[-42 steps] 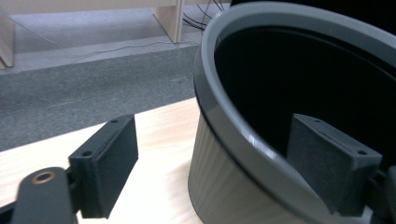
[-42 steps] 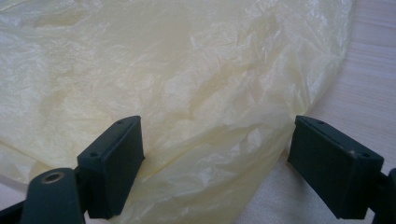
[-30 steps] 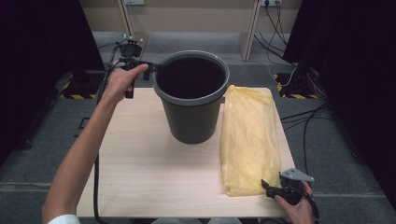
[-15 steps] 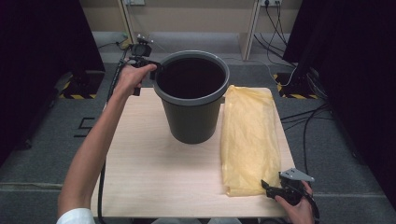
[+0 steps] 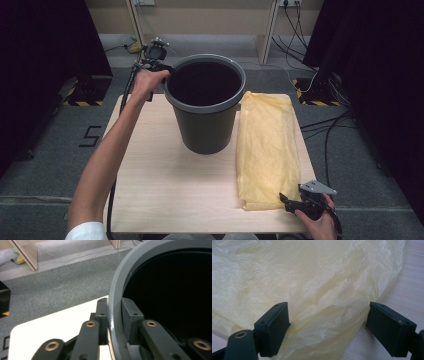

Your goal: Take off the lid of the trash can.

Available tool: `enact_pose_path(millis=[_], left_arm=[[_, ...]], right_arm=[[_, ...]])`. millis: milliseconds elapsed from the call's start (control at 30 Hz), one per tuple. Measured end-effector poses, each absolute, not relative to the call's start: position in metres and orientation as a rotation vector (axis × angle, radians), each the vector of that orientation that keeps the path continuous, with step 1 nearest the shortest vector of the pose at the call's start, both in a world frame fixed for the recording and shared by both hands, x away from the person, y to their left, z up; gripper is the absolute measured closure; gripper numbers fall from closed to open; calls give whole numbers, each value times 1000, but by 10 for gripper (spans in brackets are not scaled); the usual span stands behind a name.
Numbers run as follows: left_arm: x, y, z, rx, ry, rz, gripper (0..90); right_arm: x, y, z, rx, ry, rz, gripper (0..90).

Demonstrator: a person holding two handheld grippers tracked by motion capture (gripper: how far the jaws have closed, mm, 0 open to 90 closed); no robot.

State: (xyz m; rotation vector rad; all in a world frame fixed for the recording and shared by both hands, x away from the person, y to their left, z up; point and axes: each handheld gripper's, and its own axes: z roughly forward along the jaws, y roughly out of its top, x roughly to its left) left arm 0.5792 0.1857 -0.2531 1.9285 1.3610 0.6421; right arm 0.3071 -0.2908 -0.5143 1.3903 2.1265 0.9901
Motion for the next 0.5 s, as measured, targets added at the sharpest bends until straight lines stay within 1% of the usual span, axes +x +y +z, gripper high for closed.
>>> enact_pose_path(millis=[267, 367, 500], left_arm=[[580, 183, -250, 1957, 1365, 658, 779], [581, 184, -248, 1958, 1365, 641, 780], [581, 182, -248, 1967, 1359, 661, 777]], right_arm=[[307, -290, -514, 1391, 2128, 992, 187], [308, -290, -514, 1386, 2132, 993, 187], [308, -290, -514, 1391, 2131, 995, 187]])
